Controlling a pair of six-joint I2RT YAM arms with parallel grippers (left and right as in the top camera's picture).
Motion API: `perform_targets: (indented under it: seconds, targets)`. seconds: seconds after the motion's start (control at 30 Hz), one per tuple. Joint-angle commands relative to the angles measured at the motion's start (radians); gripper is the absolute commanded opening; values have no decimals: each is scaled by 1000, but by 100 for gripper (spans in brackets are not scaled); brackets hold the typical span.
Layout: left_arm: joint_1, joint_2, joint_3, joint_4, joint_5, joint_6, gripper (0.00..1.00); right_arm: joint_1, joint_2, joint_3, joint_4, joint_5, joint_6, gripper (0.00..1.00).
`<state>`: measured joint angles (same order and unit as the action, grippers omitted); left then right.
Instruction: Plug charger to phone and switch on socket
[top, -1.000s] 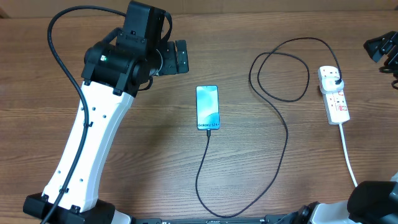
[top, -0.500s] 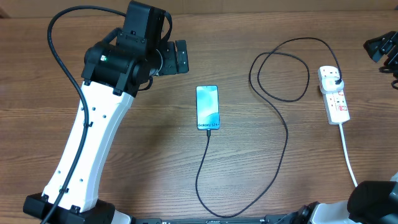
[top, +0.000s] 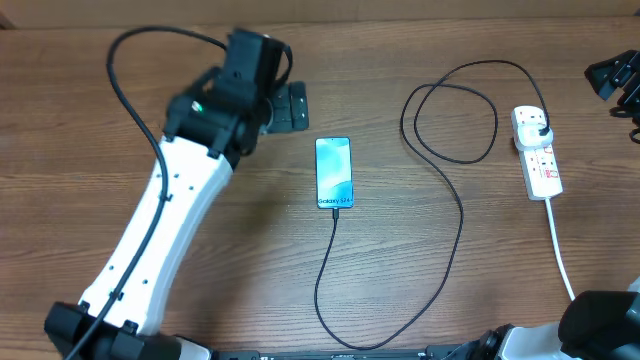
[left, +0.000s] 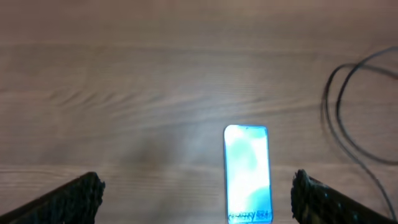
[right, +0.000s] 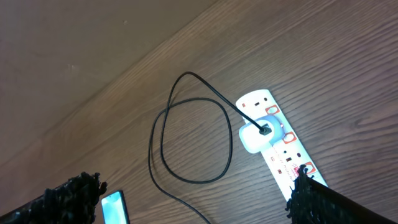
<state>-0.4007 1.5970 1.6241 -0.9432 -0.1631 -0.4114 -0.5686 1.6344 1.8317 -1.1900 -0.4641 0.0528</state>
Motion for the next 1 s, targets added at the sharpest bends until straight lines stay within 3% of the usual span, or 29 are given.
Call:
perform_targets:
  seconds: [0.0, 0.27, 0.53, 0.87, 0.97]
  targets:
    - [-11, -181, -227, 172, -41, 20, 100, 2, -3, 2, 3, 0, 3, 100]
    - [-2, -501, -707, 542, -135, 31, 100, 2, -3, 2, 3, 0, 3, 100]
    - [70, -855, -1021, 920, -132, 31, 100, 2, -3, 2, 3, 0, 3, 100]
    - [254, -1283, -1408, 1336, 23, 30, 100, 2, -3, 2, 3, 0, 3, 100]
    - [264, -1341, -1450, 1374, 18, 31, 100, 2, -3, 2, 3, 0, 3, 100]
